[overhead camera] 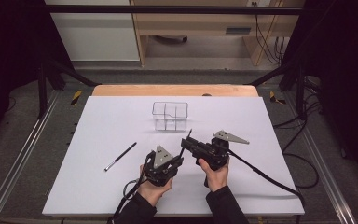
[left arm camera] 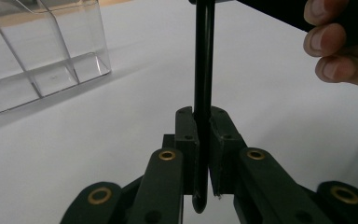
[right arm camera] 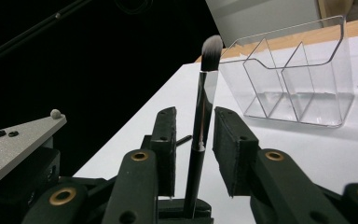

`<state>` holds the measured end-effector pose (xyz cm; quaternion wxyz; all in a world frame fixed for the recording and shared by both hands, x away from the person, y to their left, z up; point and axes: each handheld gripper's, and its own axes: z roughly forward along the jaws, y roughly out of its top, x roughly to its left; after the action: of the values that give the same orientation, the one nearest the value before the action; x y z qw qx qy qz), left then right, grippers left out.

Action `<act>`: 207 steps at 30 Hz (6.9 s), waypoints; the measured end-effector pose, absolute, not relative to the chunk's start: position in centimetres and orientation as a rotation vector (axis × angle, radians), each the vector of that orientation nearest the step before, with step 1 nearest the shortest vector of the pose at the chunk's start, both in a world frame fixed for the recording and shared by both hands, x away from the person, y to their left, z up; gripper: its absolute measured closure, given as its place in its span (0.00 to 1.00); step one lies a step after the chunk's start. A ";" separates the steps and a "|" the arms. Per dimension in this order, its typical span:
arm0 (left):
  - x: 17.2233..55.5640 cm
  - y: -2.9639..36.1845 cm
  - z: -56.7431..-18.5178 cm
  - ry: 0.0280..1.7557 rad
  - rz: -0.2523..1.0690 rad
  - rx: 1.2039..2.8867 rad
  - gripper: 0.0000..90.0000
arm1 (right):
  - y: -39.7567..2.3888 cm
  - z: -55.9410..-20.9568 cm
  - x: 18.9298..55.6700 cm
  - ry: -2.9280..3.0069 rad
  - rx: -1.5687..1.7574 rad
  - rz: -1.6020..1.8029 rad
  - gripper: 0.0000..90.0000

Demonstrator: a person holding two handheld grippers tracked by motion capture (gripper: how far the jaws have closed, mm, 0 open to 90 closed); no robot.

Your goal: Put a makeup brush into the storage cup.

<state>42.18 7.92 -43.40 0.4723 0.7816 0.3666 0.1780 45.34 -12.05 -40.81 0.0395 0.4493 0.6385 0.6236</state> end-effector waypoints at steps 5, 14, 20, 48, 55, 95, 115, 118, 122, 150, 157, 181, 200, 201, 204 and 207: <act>42.1 7.8 -43.4 0.899 0.432 1.906 0.92 | -12.0 -40.8 45.3 1.943 1.377 1.925 0.84; 42.0 7.8 -43.4 0.900 0.433 1.903 0.92 | -11.9 -40.9 45.3 1.930 1.383 1.936 0.92; 42.0 7.8 -43.4 0.892 0.441 1.906 0.92 | -11.9 -40.9 45.1 1.929 1.370 1.933 0.93; 41.9 10.6 -41.9 0.680 0.417 1.981 0.41 | -12.9 -39.9 44.7 1.921 1.233 1.870 0.93; 41.8 12.3 -41.9 0.678 0.428 2.004 0.25 | -13.3 -39.6 44.7 1.916 1.201 1.847 0.93; 42.5 23.1 -40.8 0.877 0.528 1.954 0.11 | -13.1 -36.1 47.3 1.872 1.104 1.721 0.93; 43.1 24.3 -40.9 0.915 0.537 1.947 0.10 | -11.2 -34.4 50.0 1.864 1.070 1.649 0.93; 43.1 24.4 -40.9 0.918 0.536 1.943 0.10 | -10.9 -34.2 50.4 1.859 1.063 1.642 0.93; 43.2 24.5 -40.9 0.920 0.536 1.945 0.10 | -10.5 -34.0 51.0 1.857 1.059 1.634 0.93; 43.3 24.5 -41.1 0.929 0.537 1.956 0.10 | -8.6 -32.9 54.5 1.801 1.040 1.620 0.93; 43.3 24.5 -41.2 0.927 0.533 1.960 0.10 | -8.2 -32.7 55.5 1.783 1.044 1.624 0.93; 43.3 24.5 -41.1 0.918 0.533 1.959 0.10 | -6.3 -33.6 58.9 1.767 1.073 1.573 0.93; 43.3 24.5 -41.1 0.917 0.534 1.962 0.10 | -5.3 -35.5 60.5 1.771 1.107 1.558 0.93; 43.3 24.4 -41.1 0.918 0.532 1.961 0.10 | -5.3 -35.7 60.6 1.775 1.110 1.554 0.93; 43.3 24.5 -41.1 0.917 0.532 1.959 0.10 | -5.1 -36.1 60.8 1.783 1.119 1.548 0.93; 43.3 24.5 -41.1 0.919 0.532 1.959 0.10 | -4.9 -36.4 60.9 1.789 1.126 1.541 0.93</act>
<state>43.34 24.49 -41.15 0.4409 0.7891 0.3702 0.2142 60.95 -4.91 -36.43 0.2597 0.4156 0.6605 0.5688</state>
